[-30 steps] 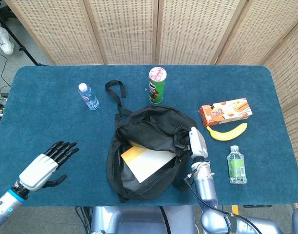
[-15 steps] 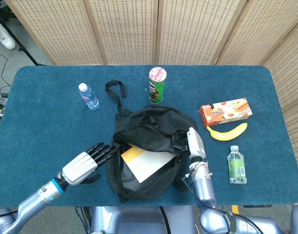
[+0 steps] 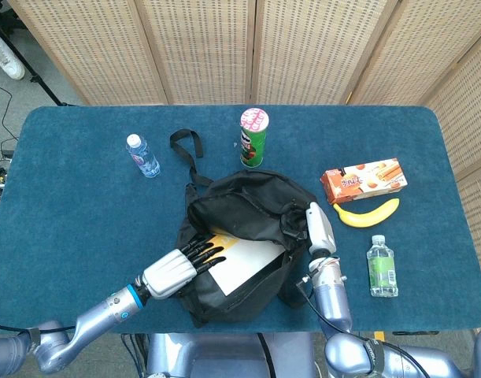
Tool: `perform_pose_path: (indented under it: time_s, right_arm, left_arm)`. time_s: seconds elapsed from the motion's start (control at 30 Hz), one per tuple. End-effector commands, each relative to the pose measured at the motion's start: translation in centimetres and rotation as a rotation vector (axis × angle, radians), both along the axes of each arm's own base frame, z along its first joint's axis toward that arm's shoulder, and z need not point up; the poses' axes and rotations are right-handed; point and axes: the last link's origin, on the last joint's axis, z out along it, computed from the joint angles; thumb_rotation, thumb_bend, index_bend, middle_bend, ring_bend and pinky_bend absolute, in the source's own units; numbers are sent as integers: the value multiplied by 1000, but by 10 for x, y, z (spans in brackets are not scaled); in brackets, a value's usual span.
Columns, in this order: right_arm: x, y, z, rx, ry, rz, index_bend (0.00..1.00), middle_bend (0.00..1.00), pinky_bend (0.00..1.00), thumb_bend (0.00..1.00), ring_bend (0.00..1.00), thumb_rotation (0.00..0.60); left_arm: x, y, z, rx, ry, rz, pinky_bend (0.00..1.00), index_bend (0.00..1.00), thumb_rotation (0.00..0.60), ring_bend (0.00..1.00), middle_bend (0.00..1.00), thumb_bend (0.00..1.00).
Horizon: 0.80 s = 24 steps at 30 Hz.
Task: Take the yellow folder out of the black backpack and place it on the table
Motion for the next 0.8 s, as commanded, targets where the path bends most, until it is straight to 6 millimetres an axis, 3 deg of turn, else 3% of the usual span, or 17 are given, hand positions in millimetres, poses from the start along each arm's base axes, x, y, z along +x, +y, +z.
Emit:
perform_pose_path:
  time_s: [0.03,0.33,0.8]
  right_arm:
    - [0,0,1,-2,3,-5,681,637,418,672,496,600]
    - [1,-4,6,-14,19,-3,680,637,417,724,496,600]
    - [0,-5,10,-18,6,-12,682,639,418,723,496,600]
  left_arm:
    - [5,8,-17,0,61,-26,0,0,600,0,0,359]
    - [16,16,-41,23,153,-89,0,0,600,0,0,265]
    - [32,21,-70,58,184,-110,0,0,600,0,0,269]
